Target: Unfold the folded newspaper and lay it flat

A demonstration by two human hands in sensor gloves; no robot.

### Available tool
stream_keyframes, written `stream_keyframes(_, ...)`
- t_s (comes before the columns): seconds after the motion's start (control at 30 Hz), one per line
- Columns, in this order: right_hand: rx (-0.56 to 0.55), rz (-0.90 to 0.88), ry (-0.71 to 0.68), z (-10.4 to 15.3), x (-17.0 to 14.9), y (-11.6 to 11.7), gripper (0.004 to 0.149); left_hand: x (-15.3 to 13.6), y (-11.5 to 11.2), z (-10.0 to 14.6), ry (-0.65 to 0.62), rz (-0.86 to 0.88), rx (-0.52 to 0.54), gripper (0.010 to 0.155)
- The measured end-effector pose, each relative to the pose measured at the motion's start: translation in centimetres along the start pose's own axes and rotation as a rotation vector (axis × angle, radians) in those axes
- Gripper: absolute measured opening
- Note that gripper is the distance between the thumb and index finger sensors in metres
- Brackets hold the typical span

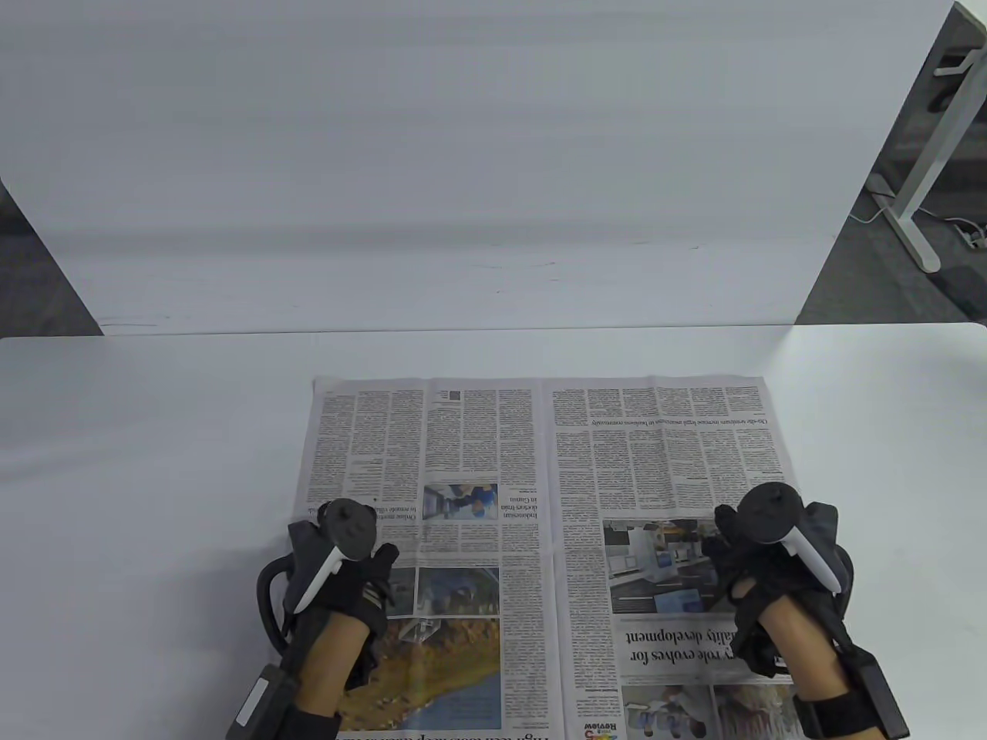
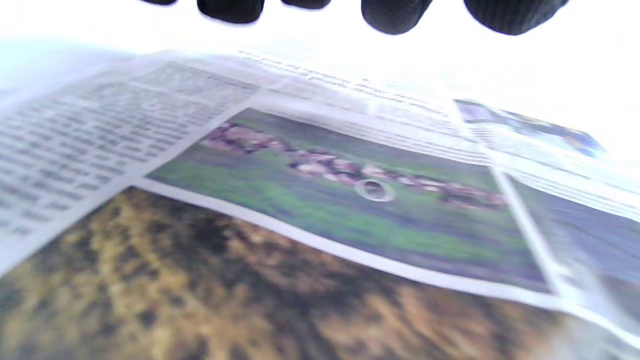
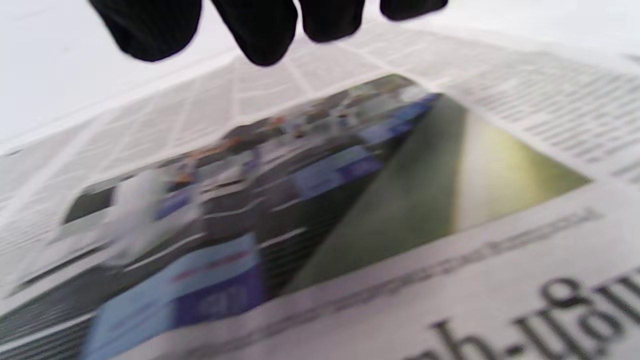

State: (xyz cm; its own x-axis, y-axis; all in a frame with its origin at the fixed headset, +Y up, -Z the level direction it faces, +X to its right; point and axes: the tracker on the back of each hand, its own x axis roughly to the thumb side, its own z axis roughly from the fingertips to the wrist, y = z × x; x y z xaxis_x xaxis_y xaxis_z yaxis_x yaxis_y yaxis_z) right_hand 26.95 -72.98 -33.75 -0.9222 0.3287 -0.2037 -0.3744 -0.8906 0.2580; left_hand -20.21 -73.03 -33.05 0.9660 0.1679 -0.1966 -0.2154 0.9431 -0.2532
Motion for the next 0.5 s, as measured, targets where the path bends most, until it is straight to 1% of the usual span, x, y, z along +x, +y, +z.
stream_keyframes(0.17,0.012,0.036,-0.081,1.3,2.5,0.6,0.060,2.5,0.4,1.6,-0.067,-0.051,0.026,0.060)
stream_keyframes(0.33,0.032,0.062,-0.107,1.9,3.6,1.1,0.059,4.0,-0.5,2.1,-0.111,-0.110,-0.020,0.059)
stream_keyframes(0.5,0.066,0.083,-0.102,1.7,3.7,1.6,0.060,4.6,-1.6,1.9,-0.113,-0.136,-0.063,0.059)
